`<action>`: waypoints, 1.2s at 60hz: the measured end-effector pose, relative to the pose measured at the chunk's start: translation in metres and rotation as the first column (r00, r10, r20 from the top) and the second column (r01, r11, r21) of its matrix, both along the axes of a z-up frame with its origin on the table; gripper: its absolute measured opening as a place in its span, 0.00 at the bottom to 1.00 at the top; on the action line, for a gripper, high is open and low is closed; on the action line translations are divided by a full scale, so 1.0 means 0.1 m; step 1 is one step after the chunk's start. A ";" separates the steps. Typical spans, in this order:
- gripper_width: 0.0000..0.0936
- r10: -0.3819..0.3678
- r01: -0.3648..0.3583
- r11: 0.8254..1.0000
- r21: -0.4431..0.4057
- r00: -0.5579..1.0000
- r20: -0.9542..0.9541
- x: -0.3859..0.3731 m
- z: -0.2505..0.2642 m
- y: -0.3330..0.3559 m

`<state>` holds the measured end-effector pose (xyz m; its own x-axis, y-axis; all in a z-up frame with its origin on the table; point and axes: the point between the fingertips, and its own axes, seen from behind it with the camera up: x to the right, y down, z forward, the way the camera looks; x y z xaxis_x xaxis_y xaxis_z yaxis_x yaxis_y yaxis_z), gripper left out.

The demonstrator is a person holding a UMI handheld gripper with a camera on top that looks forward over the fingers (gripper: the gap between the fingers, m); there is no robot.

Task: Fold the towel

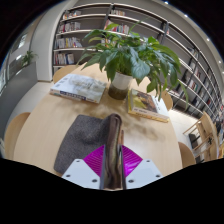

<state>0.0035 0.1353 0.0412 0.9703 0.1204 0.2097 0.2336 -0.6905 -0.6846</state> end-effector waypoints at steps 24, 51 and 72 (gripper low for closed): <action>0.77 -0.060 0.095 0.967 0.235 0.987 -0.151 0.02 1.59 -0.72; 0.81 -0.077 0.148 0.932 0.331 0.973 -0.220 -0.01 2.43 -2.15; 0.83 -0.067 0.134 0.927 0.351 0.978 -0.198 -0.11 2.56 -2.59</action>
<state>-0.0080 -0.1232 0.2970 0.9986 -0.0308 0.0420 0.0261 -0.4024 -0.9151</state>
